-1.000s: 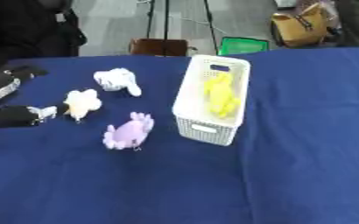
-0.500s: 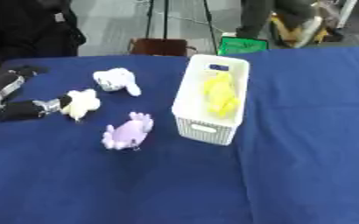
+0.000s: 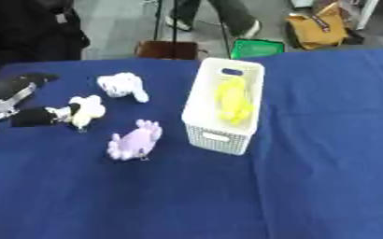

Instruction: Pick up objects on the table and place them in the box.

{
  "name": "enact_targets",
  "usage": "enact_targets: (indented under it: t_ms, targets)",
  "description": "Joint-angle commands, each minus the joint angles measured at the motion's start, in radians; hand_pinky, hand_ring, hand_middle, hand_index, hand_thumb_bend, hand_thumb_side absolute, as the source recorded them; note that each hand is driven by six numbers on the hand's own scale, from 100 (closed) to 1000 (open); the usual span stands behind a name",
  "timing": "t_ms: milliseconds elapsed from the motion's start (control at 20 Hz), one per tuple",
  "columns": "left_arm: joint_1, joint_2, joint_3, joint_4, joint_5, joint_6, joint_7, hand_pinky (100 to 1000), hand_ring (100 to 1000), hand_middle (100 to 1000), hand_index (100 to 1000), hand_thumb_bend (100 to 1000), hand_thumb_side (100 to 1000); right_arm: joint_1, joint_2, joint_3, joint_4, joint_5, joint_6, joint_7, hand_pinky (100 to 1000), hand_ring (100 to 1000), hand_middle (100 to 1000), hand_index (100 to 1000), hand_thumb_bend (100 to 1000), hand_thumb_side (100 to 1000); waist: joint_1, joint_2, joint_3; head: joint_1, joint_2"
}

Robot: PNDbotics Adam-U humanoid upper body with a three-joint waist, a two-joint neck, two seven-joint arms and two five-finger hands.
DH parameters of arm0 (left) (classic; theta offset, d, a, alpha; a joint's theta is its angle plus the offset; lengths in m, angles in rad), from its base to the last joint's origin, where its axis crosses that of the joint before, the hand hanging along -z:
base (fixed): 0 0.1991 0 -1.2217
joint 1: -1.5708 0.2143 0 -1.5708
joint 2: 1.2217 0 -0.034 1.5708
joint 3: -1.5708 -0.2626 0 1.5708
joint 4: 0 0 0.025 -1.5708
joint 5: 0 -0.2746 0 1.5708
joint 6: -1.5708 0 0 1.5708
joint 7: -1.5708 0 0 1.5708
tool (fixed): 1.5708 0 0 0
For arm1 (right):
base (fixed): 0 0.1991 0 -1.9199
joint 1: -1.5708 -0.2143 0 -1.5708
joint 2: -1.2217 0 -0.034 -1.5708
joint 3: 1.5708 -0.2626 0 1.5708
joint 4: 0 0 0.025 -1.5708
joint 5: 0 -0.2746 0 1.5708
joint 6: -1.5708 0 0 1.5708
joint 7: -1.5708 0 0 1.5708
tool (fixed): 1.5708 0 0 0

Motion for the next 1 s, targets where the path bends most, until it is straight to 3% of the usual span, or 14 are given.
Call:
enact_targets:
  t_ms: [50,450,1000]
  targets:
    - [-0.028,0.014,0.003,0.033,-0.027,-0.018,-0.005,868,918,927,1000,463,726,-0.01,-0.013,0.0,-0.016,-0.008,-0.003,0.002,817,836,668,759,100,915,0.0,-0.017,-0.001,0.005,-0.012]
    - [-0.092,-0.023,0.0,0.171,-0.152,-0.048,-0.041,861,921,927,1000,501,678,-0.009,-0.011,0.004,-0.016,-0.014,-0.002,0.006,817,836,668,757,100,910,0.0,-0.016,-0.012,0.016,-0.016]
    - [-0.163,-0.064,0.006,0.332,-0.256,-0.077,-0.041,865,935,944,1000,543,679,-0.008,-0.01,0.007,-0.016,-0.019,-0.001,0.009,818,837,668,751,100,907,0.0,-0.013,-0.025,0.034,-0.019]
